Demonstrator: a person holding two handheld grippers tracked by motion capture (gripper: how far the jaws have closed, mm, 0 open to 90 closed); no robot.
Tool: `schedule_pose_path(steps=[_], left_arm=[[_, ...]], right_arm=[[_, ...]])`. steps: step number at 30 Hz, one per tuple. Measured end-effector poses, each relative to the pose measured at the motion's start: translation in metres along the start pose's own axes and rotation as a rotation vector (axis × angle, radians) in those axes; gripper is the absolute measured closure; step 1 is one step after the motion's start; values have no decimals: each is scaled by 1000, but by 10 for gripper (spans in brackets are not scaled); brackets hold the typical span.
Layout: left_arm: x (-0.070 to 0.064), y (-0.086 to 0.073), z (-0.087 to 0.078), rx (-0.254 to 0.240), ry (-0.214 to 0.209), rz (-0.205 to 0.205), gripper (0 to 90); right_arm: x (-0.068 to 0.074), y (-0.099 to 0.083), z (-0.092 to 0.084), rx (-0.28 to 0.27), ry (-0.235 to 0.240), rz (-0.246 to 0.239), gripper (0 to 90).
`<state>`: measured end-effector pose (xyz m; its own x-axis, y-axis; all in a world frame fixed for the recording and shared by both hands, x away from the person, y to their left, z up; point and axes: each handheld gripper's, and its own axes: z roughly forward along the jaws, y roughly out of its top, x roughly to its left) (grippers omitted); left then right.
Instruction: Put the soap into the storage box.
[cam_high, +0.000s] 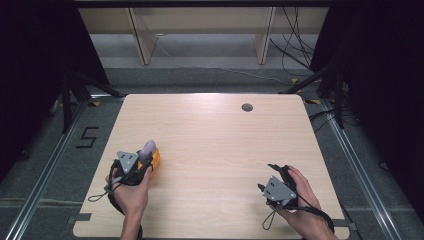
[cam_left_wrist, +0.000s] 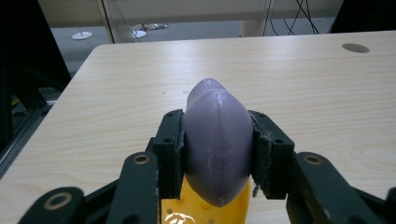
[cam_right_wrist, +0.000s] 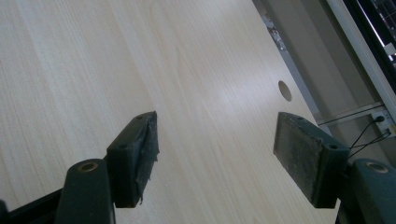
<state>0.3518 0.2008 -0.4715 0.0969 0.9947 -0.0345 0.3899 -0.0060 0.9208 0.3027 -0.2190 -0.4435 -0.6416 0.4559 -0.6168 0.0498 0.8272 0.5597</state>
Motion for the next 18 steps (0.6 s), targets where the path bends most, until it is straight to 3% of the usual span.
schedule_pose_path(steps=[6,18], left_arm=[[1,-7,5,30,10,-4,591],[5,-13,10,72,-1,-9,588]], right_arm=[[-1,0,0,0,12,-20,316],[1,0,0,1,12,-4,317]])
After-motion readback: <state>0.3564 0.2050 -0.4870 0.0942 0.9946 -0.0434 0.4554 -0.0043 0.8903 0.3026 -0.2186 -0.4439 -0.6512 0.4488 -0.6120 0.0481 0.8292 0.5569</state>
